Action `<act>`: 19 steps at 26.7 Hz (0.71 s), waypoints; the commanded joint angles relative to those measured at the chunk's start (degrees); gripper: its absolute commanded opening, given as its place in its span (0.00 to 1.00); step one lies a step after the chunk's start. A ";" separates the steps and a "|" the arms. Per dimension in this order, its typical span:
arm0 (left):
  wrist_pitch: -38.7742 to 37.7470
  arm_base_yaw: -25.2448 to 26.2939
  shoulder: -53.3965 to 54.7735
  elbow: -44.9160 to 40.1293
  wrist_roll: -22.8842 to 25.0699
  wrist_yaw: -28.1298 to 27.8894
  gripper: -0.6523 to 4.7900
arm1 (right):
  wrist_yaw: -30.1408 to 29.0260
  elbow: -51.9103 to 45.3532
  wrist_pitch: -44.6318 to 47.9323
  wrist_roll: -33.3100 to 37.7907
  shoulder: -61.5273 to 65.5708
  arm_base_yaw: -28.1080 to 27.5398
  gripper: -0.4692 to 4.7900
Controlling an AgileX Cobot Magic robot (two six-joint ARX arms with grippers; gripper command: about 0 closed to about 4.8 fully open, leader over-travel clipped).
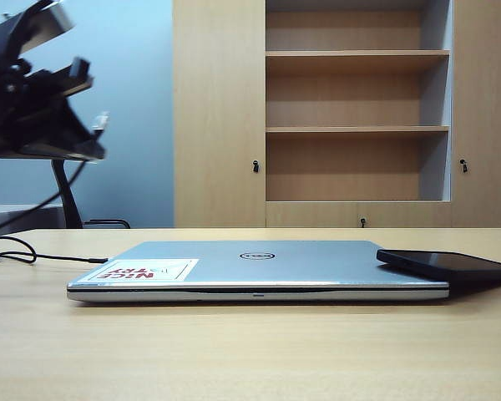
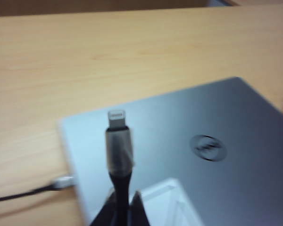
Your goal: Pick up the charging cable and the phone, plug the charging cable into the charging port on the phone, and finally place them back on the table.
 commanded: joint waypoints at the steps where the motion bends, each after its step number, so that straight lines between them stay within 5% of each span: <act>1: 0.00 -4.63 -0.26 0.22 -0.44 0.31 0.11 | 3.17 0.42 1.33 2.78 0.02 -0.15 0.09; 8: -6.08 -13.62 -0.24 0.20 -3.45 0.31 0.11 | 5.60 -0.04 -1.46 7.26 0.35 -1.22 0.09; 14: -10.80 -15.58 -0.11 -0.02 -3.41 0.31 0.11 | 4.96 -3.45 -0.81 15.45 0.33 -6.01 0.09; 19: -9.66 -15.56 1.14 -2.12 -2.78 0.31 0.11 | -1.42 -8.68 5.81 18.86 0.33 -13.16 0.09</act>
